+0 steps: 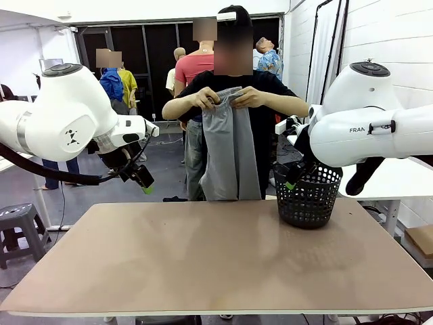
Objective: Fold the training pants.
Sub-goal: Grab both ends of the Training pants handed by a person.
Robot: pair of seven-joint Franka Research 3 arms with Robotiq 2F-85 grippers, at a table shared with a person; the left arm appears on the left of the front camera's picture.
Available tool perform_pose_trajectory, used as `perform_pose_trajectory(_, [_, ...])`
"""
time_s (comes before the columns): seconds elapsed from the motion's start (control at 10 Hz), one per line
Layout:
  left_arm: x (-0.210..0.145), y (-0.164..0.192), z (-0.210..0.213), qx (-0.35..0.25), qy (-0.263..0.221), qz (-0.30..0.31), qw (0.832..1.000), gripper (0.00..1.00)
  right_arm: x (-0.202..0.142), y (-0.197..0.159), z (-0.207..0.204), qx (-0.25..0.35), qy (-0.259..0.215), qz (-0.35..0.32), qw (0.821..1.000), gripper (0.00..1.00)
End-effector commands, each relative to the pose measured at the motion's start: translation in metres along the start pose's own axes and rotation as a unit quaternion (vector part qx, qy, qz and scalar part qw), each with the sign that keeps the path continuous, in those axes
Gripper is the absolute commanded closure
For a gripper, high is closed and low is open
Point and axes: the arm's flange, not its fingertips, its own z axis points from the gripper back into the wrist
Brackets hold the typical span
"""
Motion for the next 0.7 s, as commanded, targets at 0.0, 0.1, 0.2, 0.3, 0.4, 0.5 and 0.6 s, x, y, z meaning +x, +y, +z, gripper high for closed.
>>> perform_pose_trajectory(0.0, [0.0003, 0.0007, 0.0002, 0.000, -0.003, -0.001, 1.000, 0.00, 0.0012, 0.0003, -0.0018, 0.001, -0.003, 0.001, 1.000, 0.00])
perform_pose_trajectory(0.1, [0.0003, 0.0007, 0.0002, 0.000, -0.003, -0.001, 1.000, 0.00, 0.0012, 0.0003, -0.0018, 0.001, -0.003, 0.001, 1.000, 0.00])
perform_pose_trajectory(0.2, [0.0003, 0.0007, 0.0002, 0.000, -0.003, -0.001, 1.000, 0.00, 0.0012, 0.0003, -0.0018, 0.001, -0.003, 0.001, 1.000, 0.00])
perform_pose_trajectory(0.3, [0.0003, 0.0007, 0.0002, 0.000, -0.003, -0.001, 1.000, 0.00, 0.0012, 0.0003, -0.0018, 0.001, -0.003, 0.001, 1.000, 0.00])
perform_pose_trajectory(0.4, [0.0003, 0.0007, 0.0002, 0.000, -0.003, -0.001, 1.000, 0.00, 0.0012, 0.0003, -0.0018, 0.001, -0.003, 0.001, 1.000, 0.00])
perform_pose_trajectory(0.5, [0.0003, 0.0007, 0.0002, 0.000, -0.003, -0.001, 1.000, 0.00, 0.0012, 0.0003, -0.0018, 0.001, -0.003, 0.001, 1.000, 0.00])
perform_pose_trajectory(0.6, [0.0003, 0.0007, 0.0002, 0.000, -0.003, -0.001, 1.000, 0.00, 0.0012, 0.0003, -0.0018, 0.001, -0.003, 0.001, 1.000, 0.00])
